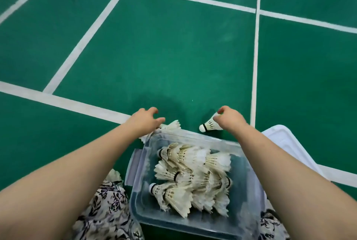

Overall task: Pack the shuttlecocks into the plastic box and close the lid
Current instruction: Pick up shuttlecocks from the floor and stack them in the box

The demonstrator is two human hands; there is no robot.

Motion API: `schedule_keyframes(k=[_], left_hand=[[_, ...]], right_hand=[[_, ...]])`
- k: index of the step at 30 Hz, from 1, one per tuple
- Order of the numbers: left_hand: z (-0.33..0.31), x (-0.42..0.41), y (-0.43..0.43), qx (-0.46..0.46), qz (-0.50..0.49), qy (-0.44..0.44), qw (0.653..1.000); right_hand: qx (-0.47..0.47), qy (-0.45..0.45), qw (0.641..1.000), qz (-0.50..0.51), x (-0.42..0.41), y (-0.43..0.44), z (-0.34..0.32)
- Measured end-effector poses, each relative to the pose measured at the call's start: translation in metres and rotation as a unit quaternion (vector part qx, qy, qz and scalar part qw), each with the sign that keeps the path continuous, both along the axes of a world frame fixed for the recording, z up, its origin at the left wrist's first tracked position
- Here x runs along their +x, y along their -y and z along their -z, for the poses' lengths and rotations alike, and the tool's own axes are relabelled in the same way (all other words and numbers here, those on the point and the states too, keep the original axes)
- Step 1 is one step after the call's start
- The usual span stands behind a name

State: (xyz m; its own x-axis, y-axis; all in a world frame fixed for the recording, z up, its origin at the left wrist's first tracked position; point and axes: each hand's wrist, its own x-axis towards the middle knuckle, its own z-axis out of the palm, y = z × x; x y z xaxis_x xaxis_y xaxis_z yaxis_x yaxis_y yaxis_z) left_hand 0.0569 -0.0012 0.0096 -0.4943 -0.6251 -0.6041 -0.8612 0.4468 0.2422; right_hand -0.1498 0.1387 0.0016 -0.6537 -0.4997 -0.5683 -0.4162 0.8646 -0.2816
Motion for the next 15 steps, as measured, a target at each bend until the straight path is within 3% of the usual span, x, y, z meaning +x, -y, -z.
schedule_keyframes(k=[4, 10, 15], left_hand=[[0.023, 0.004, 0.012, 0.032, 0.016, 0.039, 0.999], [0.051, 0.002, 0.013, 0.035, 0.120, 0.008, 0.992], [0.059, -0.003, 0.015, -0.029, 0.196, 0.028, 0.980]], right_hand=[[0.053, 0.023, 0.998, -0.009, -0.003, 0.016, 0.019], [0.005, 0.025, 0.999, -0.042, 0.005, 0.034, 0.028], [-0.026, 0.142, 0.984, -0.101, 0.028, 0.049, 0.021]])
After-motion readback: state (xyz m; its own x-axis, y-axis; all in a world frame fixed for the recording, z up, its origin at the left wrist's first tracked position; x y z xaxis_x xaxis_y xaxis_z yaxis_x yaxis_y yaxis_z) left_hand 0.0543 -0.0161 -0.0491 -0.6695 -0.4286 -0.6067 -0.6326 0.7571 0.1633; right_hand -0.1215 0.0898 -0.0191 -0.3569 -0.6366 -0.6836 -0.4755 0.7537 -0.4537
